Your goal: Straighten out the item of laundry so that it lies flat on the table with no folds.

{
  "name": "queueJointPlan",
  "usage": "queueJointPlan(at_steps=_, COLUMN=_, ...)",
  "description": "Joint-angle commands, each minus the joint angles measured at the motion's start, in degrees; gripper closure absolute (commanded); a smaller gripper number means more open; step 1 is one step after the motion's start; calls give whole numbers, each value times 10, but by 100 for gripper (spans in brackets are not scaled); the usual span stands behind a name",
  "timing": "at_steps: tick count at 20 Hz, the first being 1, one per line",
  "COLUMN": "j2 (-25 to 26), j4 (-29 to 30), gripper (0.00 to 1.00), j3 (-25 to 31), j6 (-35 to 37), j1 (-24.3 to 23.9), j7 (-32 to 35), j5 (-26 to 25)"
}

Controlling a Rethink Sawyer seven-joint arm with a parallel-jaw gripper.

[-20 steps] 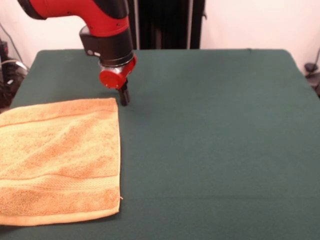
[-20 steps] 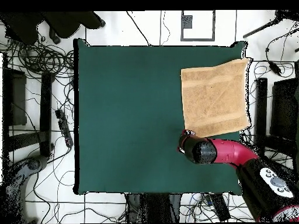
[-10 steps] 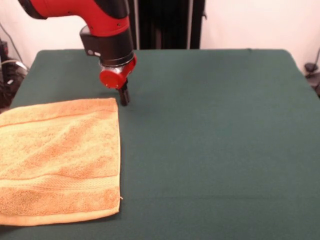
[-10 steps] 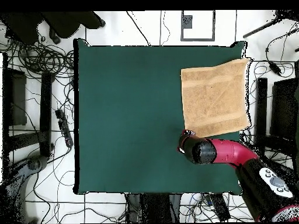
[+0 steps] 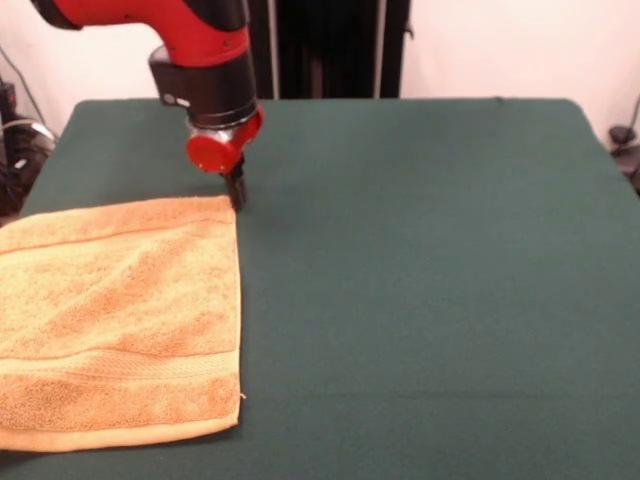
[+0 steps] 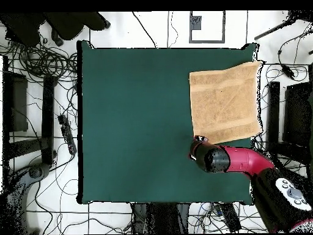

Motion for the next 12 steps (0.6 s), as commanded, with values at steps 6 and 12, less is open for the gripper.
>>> queueJointPlan(at_steps=6, j2=-87, j4=26, gripper=100, j3=27, j6=41, j1=-29, j7=51, j5=9)
queueJointPlan(at_steps=12, j2=-70, j4=10, gripper=100, j3=30, j6=42, j1=-29, j7=51, j5=4)
